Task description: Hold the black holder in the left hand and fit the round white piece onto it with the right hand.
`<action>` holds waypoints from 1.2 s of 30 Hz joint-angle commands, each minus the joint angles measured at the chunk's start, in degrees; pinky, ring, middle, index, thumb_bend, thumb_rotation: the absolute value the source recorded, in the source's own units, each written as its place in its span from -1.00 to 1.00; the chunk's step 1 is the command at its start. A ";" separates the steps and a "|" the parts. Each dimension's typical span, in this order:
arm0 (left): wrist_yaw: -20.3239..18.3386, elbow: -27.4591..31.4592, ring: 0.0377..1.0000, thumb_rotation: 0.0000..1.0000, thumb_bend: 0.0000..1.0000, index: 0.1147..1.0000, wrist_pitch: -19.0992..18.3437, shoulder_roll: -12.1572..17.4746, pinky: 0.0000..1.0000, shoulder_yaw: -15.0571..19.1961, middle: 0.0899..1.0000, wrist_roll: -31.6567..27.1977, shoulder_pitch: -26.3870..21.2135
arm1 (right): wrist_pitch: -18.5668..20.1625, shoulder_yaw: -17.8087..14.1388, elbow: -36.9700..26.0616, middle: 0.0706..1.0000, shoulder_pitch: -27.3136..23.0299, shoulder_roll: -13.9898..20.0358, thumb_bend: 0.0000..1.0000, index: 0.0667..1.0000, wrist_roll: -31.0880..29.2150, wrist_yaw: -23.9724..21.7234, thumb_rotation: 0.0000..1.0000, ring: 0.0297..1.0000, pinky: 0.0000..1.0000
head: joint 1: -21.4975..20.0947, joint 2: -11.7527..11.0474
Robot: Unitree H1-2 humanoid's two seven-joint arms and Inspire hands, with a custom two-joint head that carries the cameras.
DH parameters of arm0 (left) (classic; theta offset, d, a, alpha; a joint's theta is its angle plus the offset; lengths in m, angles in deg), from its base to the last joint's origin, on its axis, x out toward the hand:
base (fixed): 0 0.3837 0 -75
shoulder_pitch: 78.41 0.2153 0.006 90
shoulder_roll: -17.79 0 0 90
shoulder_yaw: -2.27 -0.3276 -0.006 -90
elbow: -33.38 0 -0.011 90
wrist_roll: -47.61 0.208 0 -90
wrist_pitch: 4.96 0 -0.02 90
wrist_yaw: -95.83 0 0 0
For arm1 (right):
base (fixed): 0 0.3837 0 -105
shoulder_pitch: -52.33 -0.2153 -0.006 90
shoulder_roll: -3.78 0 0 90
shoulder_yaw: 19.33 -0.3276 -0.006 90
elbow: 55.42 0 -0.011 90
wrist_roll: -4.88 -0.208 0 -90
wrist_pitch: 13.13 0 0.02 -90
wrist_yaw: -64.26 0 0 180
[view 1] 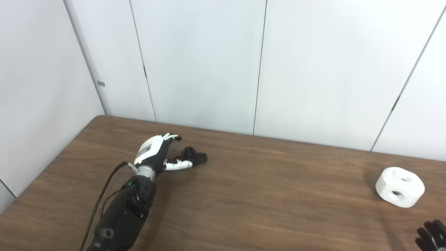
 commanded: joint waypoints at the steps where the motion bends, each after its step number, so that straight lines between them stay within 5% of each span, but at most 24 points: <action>1: 1.25 1.09 1.00 -0.16 0.74 0.65 0.23 2.72 1.00 0.17 0.94 0.43 -6.15 | -1.76 0.70 13.51 0.88 -0.22 -2.25 0.25 0.88 1.09 -0.32 0.87 0.87 0.89 | -0.35 0.31; 36: -1.43 -3.15 1.00 -0.38 0.61 0.38 -0.44 3.59 1.00 -3.01 0.87 -0.58 -7.65 | -2.45 0.58 15.02 0.91 -1.21 -2.40 0.16 0.92 0.22 -0.54 0.93 0.91 0.98 | -0.57 0.78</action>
